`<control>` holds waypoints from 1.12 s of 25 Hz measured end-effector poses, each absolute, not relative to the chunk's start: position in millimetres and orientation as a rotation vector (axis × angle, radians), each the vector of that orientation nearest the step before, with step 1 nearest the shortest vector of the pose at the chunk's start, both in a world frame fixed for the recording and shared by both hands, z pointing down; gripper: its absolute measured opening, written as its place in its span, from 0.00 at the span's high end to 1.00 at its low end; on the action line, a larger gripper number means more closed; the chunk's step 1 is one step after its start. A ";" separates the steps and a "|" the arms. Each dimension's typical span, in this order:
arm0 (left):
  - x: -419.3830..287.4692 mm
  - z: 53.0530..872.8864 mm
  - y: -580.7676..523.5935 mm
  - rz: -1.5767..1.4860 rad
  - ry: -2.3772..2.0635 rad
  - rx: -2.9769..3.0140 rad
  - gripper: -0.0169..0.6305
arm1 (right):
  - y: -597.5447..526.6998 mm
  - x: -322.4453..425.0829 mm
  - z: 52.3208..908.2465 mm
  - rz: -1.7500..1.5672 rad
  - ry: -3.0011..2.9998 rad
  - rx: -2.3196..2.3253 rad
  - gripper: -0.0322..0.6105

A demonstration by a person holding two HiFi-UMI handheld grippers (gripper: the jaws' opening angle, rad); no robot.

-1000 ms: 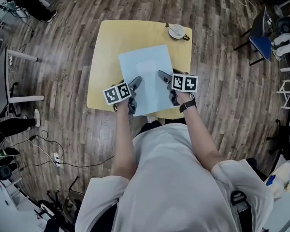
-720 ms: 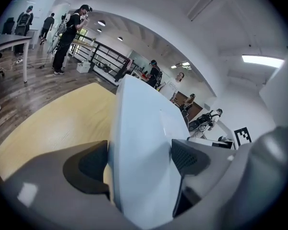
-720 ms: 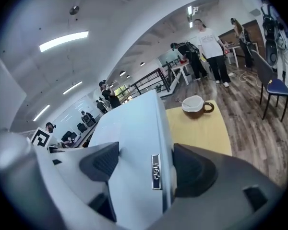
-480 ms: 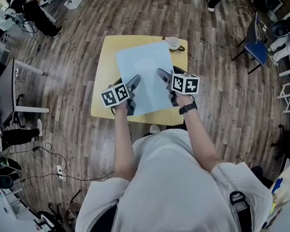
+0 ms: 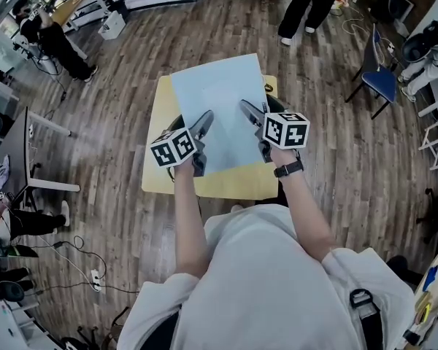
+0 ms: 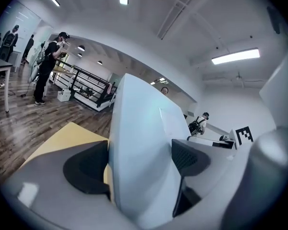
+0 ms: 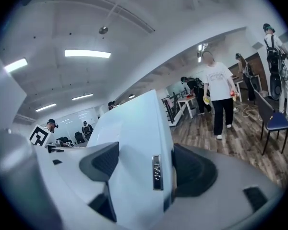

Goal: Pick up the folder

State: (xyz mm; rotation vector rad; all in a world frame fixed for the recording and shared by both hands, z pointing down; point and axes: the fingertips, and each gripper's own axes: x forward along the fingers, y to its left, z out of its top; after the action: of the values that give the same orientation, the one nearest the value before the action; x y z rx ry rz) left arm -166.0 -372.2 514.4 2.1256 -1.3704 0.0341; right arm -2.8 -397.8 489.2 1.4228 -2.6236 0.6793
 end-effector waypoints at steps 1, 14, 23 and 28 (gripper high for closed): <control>-164.3 505.8 -372.5 0.023 -1.377 2.144 0.35 | -396.9 -1.2 479.9 0.656 -2.639 1.433 0.45; -170.2 403.1 -368.0 -0.116 -1.473 2.346 0.35 | -383.4 -6.7 374.3 0.286 -2.798 1.519 0.45; -168.4 363.2 -364.8 -0.180 -1.519 2.449 0.35 | -376.9 -4.2 338.7 0.160 -2.836 1.545 0.45; -171.7 354.3 -361.0 -0.189 -1.555 2.481 0.35 | -373.5 -7.9 331.0 0.112 -2.849 1.538 0.45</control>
State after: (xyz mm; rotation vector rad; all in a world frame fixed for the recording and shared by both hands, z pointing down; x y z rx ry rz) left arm -171.7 -361.0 354.3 2.4812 -1.5554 -0.1892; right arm -7.9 -373.5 331.0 1.5381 -2.8493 0.1116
